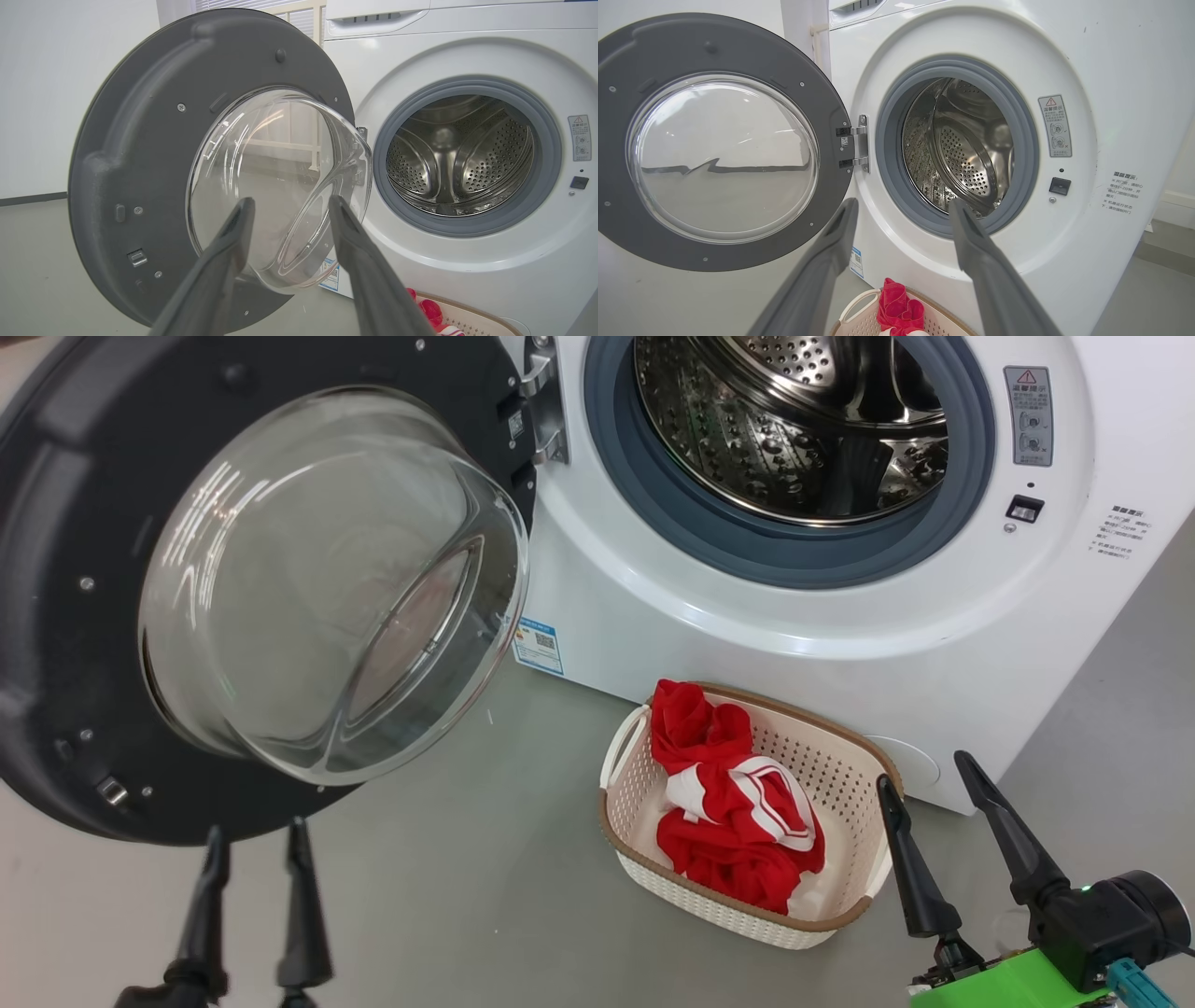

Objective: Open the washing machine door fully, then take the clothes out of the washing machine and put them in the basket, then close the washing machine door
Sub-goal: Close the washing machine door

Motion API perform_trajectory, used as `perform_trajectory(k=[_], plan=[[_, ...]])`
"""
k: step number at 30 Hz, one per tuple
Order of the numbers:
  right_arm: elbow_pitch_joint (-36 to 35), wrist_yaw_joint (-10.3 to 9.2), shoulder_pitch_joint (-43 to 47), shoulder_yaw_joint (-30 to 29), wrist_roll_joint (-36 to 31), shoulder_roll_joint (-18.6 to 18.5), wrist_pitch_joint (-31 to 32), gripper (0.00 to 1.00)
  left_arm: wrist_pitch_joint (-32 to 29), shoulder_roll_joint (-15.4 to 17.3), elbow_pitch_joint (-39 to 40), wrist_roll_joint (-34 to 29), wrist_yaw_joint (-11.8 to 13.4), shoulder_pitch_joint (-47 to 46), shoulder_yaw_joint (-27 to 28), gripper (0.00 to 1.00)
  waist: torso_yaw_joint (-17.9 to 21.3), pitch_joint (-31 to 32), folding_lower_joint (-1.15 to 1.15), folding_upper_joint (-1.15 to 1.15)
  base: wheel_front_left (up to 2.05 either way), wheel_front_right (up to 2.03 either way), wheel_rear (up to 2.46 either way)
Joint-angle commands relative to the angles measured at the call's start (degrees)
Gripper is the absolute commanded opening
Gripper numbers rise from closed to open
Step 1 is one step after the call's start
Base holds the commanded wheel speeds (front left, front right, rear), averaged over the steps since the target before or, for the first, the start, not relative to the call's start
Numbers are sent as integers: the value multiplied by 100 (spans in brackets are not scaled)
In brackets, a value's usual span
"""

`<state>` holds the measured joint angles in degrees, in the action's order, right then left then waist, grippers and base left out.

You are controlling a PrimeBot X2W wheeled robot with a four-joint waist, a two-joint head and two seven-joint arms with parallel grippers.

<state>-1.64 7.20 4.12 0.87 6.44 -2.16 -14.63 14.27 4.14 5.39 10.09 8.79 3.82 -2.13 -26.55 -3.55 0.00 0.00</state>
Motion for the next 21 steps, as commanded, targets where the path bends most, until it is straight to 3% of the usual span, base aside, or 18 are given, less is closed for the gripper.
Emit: perform_trajectory(k=[1,11,21], plan=[[-132,29,-222,156,-38,-72,-37,100,55,68,128,28,-16,-135,211,0,11,-5,0,0,0,0,0],[-130,29,-207,131,-27,-72,-37,100,71,154,773,-48,13,-518,712,0,79,-47,0,0,0,0,0],[-106,29,-202,104,-48,-72,-37,100,72,167,737,1223,-312,-1435,1976,0,177,-38,0,0,0,0,0]])
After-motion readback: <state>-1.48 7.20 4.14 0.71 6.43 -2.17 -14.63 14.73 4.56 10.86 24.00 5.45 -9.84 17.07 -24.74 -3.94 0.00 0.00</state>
